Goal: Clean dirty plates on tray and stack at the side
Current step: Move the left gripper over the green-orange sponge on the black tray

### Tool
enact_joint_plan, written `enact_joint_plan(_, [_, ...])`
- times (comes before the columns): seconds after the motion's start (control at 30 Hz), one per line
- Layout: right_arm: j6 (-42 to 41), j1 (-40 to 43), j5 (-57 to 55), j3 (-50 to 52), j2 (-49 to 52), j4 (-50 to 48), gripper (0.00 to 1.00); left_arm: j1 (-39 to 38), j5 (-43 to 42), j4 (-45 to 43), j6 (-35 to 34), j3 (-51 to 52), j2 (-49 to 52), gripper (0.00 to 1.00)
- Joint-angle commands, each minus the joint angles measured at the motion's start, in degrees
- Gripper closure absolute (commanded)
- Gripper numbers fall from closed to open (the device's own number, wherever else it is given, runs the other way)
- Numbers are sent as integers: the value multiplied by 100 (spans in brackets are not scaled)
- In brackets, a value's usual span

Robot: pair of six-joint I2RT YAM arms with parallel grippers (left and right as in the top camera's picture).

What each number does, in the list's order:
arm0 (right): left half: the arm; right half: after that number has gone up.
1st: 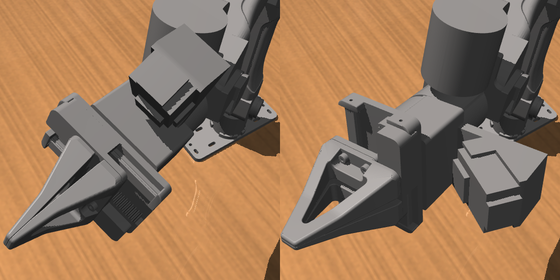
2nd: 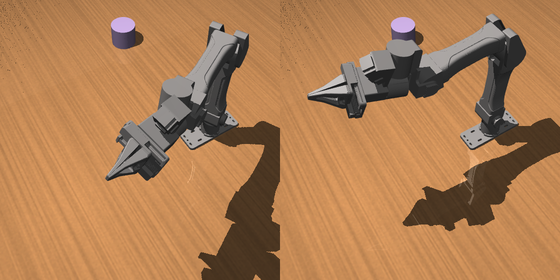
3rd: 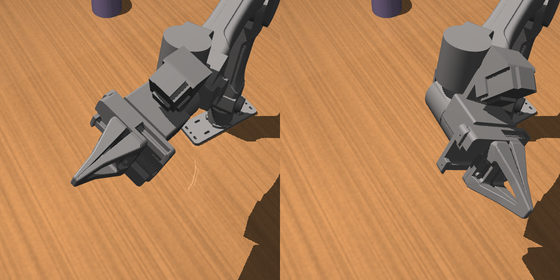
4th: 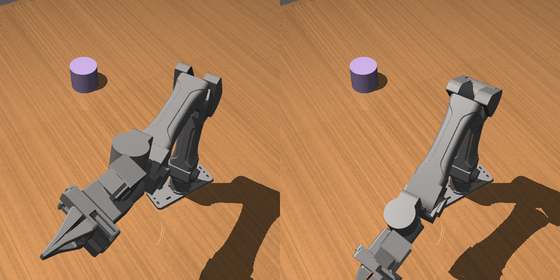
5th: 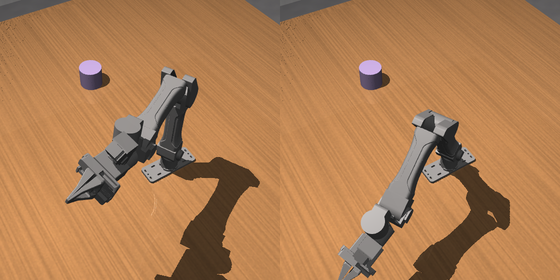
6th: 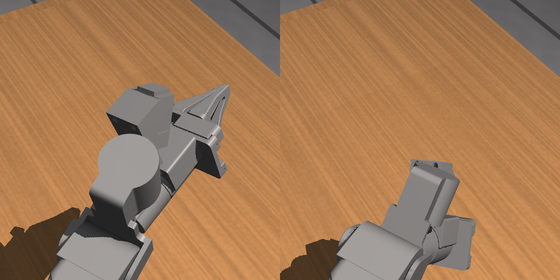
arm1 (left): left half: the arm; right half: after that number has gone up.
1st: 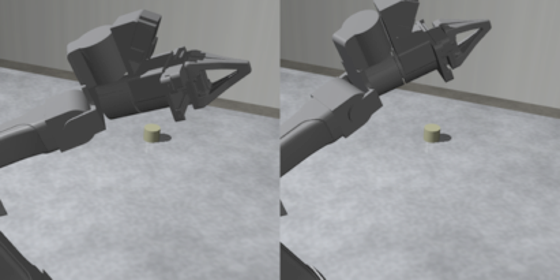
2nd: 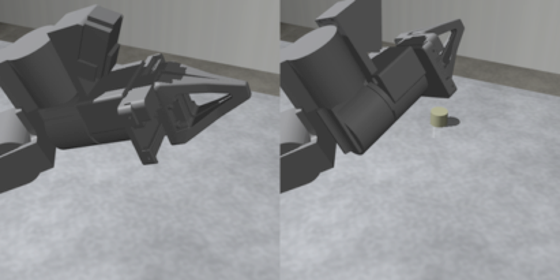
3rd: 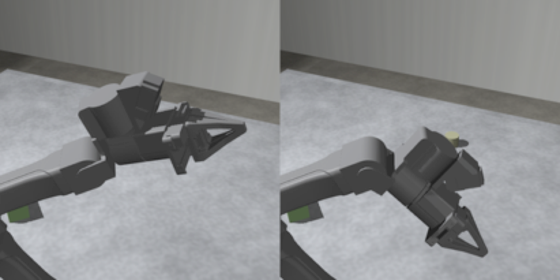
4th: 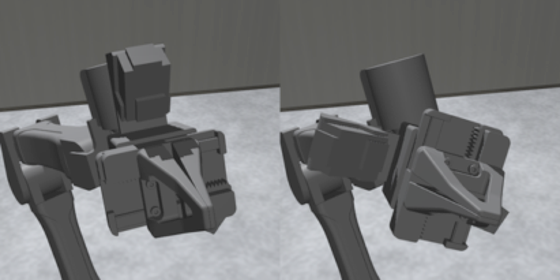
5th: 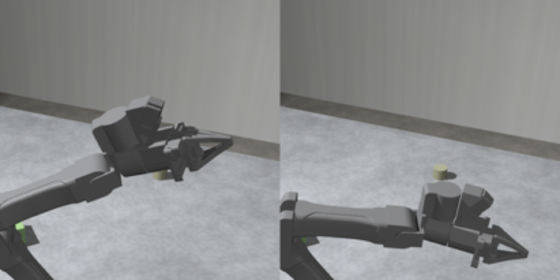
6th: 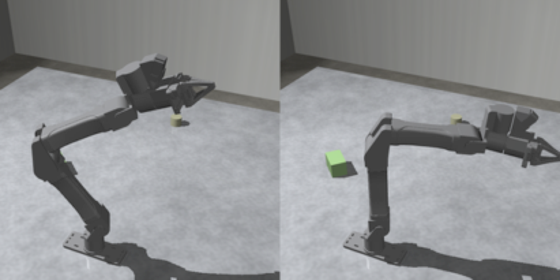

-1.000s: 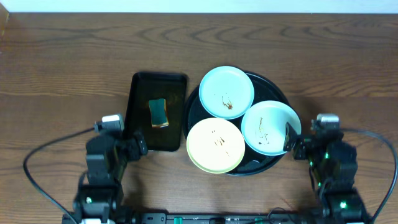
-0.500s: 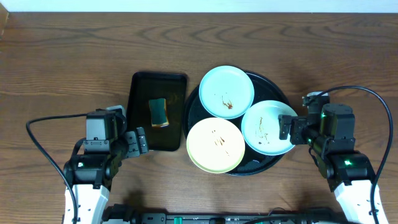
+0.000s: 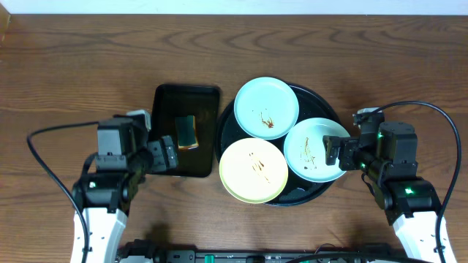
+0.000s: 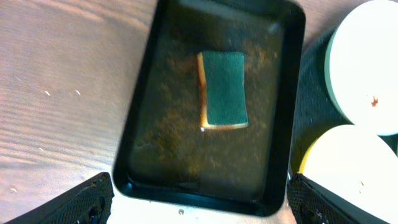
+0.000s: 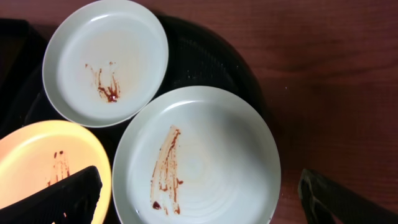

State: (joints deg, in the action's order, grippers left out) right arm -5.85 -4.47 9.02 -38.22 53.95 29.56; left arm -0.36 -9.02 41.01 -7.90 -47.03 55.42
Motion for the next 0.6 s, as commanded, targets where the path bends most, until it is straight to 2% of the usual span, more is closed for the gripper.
enact_joint_plan(0.0, [9,33,46,-120,-4,4,1,31,494,37,-68,-601,437,10])
enact_joint_plan(0.27, [9,33,44,-120,-4,4,1,31,737,247,57,-1683,1572,11])
enact_joint_plan(0.57, [9,33,44,-120,-4,2,1,17,732,195,55,-1812,2422,11])
